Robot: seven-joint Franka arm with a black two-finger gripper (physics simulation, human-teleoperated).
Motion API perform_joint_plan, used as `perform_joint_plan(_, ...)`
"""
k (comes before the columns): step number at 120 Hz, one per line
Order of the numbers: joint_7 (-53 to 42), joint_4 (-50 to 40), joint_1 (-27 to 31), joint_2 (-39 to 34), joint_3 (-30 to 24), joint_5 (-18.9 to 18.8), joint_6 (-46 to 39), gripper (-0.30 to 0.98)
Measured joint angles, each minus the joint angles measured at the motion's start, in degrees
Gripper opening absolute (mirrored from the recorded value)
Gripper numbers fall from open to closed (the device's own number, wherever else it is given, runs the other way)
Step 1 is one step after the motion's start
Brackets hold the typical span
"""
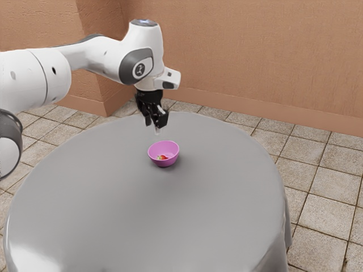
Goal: Take strawberry from the bowl
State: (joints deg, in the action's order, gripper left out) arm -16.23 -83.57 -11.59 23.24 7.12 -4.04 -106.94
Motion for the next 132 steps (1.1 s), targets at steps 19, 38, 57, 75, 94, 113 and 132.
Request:
perform_joint_plan(19,-3.82,-0.89,1.73,1.75,-0.3,1.08,-2.84,0.25)
perform_joint_plan(38,-6.8,-0.72,2.03,3.59,-0.35,2.39,-5.1,0.22)
perform_joint_plan(57,-9.12,-0.71,2.91,4.3,-0.35,3.39,-6.55,0.22)
perform_joint_plan(75,-10.83,-0.46,3.47,6.13,-0.78,4.46,-7.63,0.24)
perform_joint_plan(94,-12.24,-0.23,3.89,7.26,-1.04,4.92,-8.21,0.3)
perform_joint_plan(113,-13.32,-0.21,4.84,7.65,-1.07,5.05,-8.52,0.33)
perform_joint_plan(132,-14.35,0.2,5.65,8.25,-1.4,5.9,-10.63,0.34)
